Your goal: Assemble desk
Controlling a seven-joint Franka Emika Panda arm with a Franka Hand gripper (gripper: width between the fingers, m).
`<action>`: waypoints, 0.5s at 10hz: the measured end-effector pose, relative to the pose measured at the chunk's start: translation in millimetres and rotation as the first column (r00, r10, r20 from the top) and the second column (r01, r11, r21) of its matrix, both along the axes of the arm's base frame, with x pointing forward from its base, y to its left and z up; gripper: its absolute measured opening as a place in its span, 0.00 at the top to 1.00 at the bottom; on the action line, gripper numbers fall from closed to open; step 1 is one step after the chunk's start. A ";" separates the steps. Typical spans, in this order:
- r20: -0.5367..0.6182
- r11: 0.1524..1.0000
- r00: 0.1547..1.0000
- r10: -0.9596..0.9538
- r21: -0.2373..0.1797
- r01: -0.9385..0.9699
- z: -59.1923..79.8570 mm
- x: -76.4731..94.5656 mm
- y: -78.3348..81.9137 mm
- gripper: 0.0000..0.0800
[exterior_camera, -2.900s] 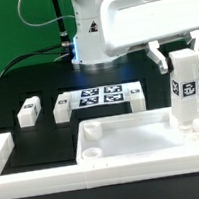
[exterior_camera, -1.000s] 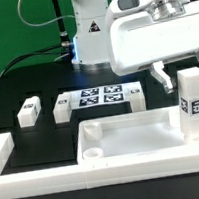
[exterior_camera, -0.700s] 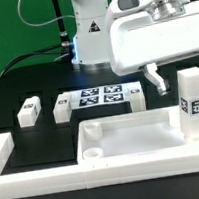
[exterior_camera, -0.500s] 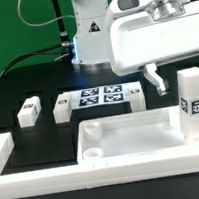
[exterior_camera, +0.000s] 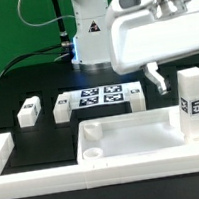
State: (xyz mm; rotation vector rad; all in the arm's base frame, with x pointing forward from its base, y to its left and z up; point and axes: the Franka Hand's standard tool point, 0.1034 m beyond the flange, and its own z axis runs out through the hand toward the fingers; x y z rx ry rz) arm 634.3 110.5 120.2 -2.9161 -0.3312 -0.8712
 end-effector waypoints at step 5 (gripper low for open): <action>-0.314 1.000 0.949 0.017 0.003 -0.017 -8.6 -1.9 6.4 0.19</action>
Offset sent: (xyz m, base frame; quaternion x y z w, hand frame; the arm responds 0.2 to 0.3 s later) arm 0.0117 -0.0108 0.0005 0.0105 -0.1366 0.0542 0.9891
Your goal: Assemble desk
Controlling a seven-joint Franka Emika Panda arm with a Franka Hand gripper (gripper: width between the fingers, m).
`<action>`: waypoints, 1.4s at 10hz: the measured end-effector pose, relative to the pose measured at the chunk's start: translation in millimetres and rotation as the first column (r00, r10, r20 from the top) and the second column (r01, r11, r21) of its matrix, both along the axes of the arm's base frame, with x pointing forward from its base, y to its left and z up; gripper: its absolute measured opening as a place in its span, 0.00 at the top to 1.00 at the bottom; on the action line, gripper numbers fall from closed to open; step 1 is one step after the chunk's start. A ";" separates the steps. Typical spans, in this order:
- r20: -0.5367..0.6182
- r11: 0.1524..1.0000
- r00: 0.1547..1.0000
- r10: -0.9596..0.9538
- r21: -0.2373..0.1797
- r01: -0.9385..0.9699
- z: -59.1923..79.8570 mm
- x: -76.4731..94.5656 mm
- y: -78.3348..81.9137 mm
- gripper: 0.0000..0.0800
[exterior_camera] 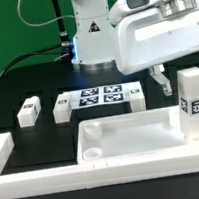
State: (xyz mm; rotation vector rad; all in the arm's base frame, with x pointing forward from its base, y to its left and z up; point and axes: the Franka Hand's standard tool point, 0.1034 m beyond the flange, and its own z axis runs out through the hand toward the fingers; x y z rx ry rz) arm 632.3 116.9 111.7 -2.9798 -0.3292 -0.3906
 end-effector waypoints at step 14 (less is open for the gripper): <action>-0.284 0.713 0.683 -0.674 -0.007 0.701 1.8 12.2 -13.8 0.64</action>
Offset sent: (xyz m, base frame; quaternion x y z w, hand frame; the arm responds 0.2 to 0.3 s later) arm 0.0088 -0.0249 -0.0053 -0.0207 -0.1368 0.0497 0.9891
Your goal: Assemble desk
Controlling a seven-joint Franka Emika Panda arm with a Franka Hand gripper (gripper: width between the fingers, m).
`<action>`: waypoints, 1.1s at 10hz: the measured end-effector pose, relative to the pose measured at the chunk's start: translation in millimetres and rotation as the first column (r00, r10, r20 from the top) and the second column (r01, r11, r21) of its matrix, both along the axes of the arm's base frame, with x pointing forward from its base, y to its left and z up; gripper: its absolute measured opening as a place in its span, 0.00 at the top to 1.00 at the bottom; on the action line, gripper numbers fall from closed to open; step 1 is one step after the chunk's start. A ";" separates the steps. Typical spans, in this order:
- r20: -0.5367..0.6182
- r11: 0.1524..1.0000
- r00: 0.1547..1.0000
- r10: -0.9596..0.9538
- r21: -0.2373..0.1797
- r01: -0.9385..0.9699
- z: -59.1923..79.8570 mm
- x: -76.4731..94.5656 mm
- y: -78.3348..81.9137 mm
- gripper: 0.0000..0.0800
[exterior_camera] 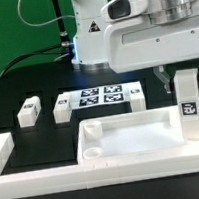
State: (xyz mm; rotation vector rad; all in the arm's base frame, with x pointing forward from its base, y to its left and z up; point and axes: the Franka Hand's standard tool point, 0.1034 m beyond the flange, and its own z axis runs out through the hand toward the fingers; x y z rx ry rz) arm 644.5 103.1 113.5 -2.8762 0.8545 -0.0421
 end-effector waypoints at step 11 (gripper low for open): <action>-0.036 0.997 0.996 -0.079 0.007 0.080 -0.1 -6.5 15.5 0.21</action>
Offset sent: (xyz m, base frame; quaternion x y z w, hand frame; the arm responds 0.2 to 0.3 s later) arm 0.0076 0.0157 0.0046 0.0518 0.0156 0.3539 0.9337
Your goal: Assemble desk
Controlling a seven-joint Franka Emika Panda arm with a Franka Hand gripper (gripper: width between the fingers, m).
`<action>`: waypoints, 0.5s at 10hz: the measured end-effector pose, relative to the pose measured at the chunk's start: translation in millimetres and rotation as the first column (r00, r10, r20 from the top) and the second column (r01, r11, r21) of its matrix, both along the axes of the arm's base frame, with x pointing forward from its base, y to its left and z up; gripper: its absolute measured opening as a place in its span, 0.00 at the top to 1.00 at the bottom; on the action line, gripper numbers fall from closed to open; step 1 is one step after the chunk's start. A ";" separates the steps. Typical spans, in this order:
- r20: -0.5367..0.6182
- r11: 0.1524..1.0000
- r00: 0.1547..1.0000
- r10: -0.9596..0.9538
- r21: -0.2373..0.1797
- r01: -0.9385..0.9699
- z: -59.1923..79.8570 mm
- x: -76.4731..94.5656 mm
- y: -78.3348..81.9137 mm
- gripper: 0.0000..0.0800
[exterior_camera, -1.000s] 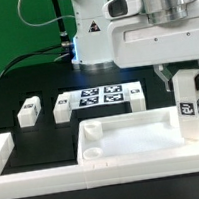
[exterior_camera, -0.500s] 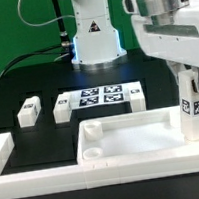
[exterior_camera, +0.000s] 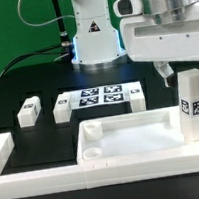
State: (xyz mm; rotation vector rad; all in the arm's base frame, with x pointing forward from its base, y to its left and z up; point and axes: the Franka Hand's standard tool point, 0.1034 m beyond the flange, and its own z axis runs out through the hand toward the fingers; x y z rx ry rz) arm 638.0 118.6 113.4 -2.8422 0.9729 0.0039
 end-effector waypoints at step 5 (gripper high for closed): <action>0.039 0.850 0.850 0.525 -0.089 -0.520 -0.8 -0.4 -1.0 0.19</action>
Offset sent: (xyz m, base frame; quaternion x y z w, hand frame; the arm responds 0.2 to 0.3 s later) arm 0.0000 0.0000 0.0000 0.0000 0.0000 -0.1296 0.9916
